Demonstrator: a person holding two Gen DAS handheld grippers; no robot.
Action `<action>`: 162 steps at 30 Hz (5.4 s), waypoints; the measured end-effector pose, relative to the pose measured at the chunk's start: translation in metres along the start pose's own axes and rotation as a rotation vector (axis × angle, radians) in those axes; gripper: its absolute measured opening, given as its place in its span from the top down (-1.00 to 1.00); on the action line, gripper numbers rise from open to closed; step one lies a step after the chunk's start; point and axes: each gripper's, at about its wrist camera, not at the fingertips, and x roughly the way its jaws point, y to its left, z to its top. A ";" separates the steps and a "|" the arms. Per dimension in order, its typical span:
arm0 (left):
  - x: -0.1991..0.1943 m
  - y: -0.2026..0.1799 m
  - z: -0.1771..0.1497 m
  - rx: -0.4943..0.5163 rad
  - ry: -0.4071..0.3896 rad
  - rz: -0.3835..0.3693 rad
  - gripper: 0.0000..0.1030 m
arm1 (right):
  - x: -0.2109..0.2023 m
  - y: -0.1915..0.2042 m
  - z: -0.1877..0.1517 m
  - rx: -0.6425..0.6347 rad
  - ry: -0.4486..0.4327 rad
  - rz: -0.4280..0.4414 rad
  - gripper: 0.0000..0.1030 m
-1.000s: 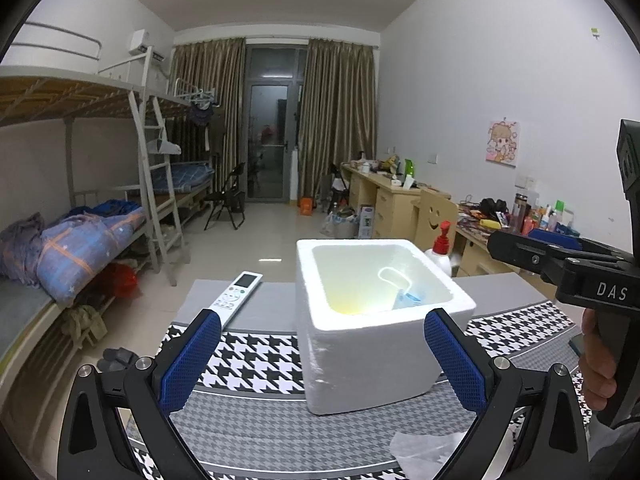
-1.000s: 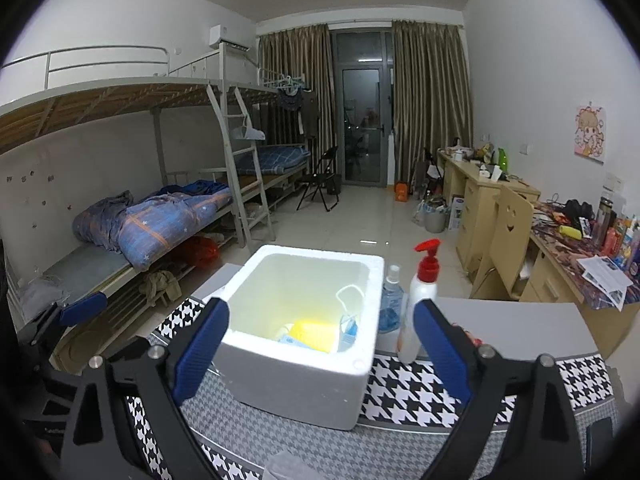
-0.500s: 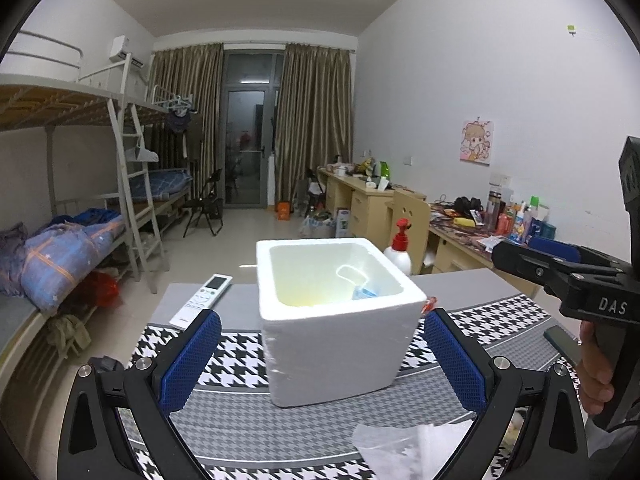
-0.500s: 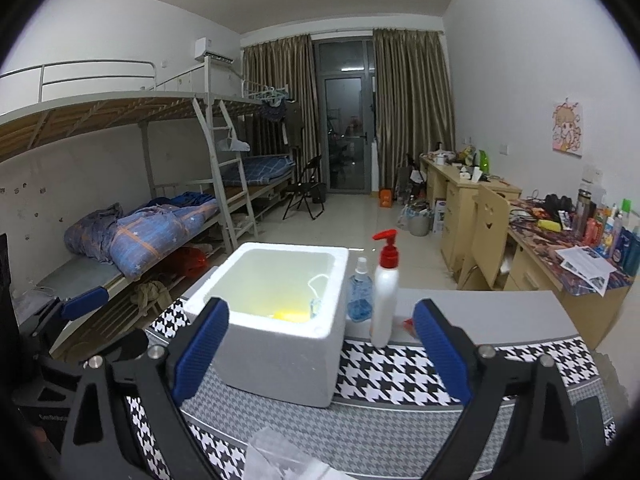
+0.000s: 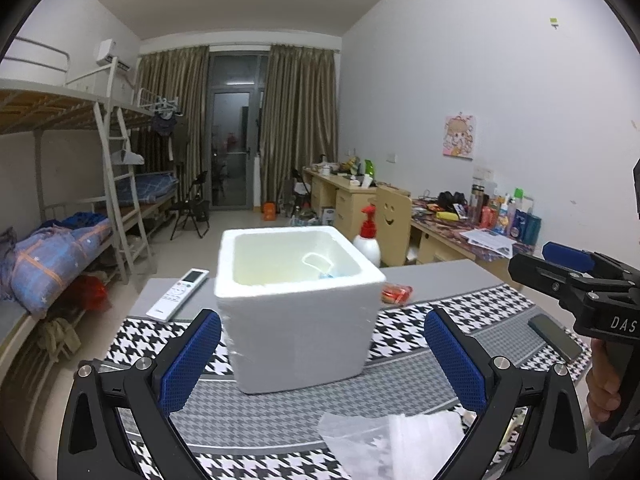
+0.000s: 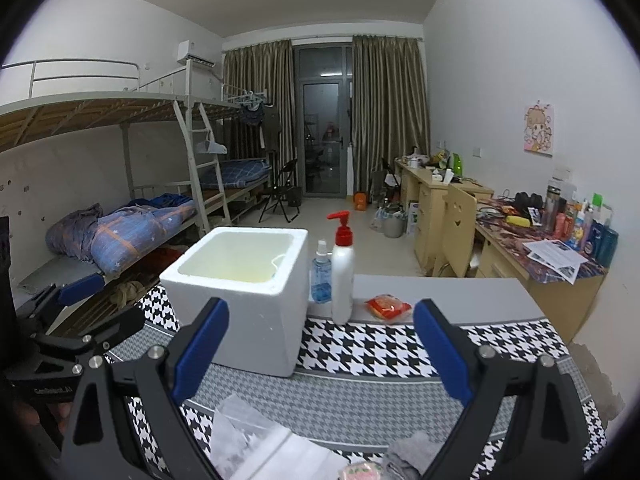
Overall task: Organize soft objects
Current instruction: 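Move both grippers back from the box toward the tissues and grey sock, then grasp the white tissues with the left gripper while the right gripper grasps the grey sock, then lift the white tissues with the left gripper while the right gripper lifts the grey sock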
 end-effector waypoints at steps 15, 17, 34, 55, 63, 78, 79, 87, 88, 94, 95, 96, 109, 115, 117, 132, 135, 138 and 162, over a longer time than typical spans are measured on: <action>-0.002 -0.027 -0.021 0.009 0.042 -0.088 -0.98 | -0.029 -0.023 -0.029 0.062 0.024 -0.050 -0.86; -0.002 -0.028 -0.024 0.007 0.050 -0.094 -0.98 | -0.030 -0.025 -0.032 0.070 0.030 -0.058 -0.86; 0.006 -0.050 -0.055 0.023 0.126 -0.133 -0.98 | -0.045 -0.046 -0.064 0.114 0.070 -0.124 -0.86; 0.036 -0.061 -0.089 0.034 0.254 -0.138 -0.98 | -0.030 -0.070 -0.105 0.162 0.154 -0.173 -0.86; 0.048 -0.066 -0.099 0.058 0.298 -0.118 -0.98 | -0.020 -0.081 -0.115 0.168 0.178 -0.189 -0.86; 0.064 -0.079 -0.119 0.100 0.385 -0.128 -0.72 | 0.012 -0.092 -0.137 0.187 0.281 -0.152 -0.41; 0.065 -0.080 -0.120 0.102 0.393 -0.130 -0.69 | 0.015 -0.093 -0.137 0.186 0.287 -0.154 -0.40; 0.078 -0.083 -0.134 0.113 0.481 -0.140 -0.12 | 0.029 -0.102 -0.145 0.224 0.345 -0.135 -0.06; 0.077 -0.084 -0.134 0.118 0.477 -0.138 -0.08 | 0.030 -0.102 -0.146 0.225 0.347 -0.134 0.00; 0.078 -0.087 -0.136 0.143 0.471 -0.112 0.15 | 0.030 -0.107 -0.148 0.250 0.366 -0.148 0.27; 0.078 -0.086 -0.135 0.142 0.470 -0.106 0.21 | 0.031 -0.108 -0.148 0.258 0.370 -0.149 0.29; 0.078 -0.085 -0.135 0.144 0.468 -0.100 0.33 | 0.032 -0.109 -0.149 0.267 0.378 -0.147 0.33; 0.069 -0.082 -0.122 0.102 0.417 -0.220 0.90 | 0.016 -0.119 -0.143 0.321 0.343 -0.173 0.87; 0.067 -0.081 -0.124 0.090 0.423 -0.232 0.90 | 0.003 -0.122 -0.134 0.333 0.302 -0.195 0.87; 0.066 -0.080 -0.123 0.087 0.415 -0.232 0.90 | 0.000 -0.124 -0.132 0.340 0.288 -0.205 0.87; 0.039 -0.070 -0.097 0.084 0.318 -0.245 0.90 | -0.031 -0.111 -0.102 0.299 0.190 -0.216 0.87; 0.032 -0.068 -0.089 0.084 0.291 -0.243 0.90 | -0.036 -0.107 -0.093 0.289 0.164 -0.209 0.87; 0.030 -0.067 -0.082 0.088 0.270 -0.241 0.90 | -0.040 -0.100 -0.086 0.268 0.145 -0.198 0.87; 0.021 -0.060 -0.050 0.078 0.225 -0.263 0.90 | -0.041 -0.065 -0.067 0.200 0.098 -0.127 0.87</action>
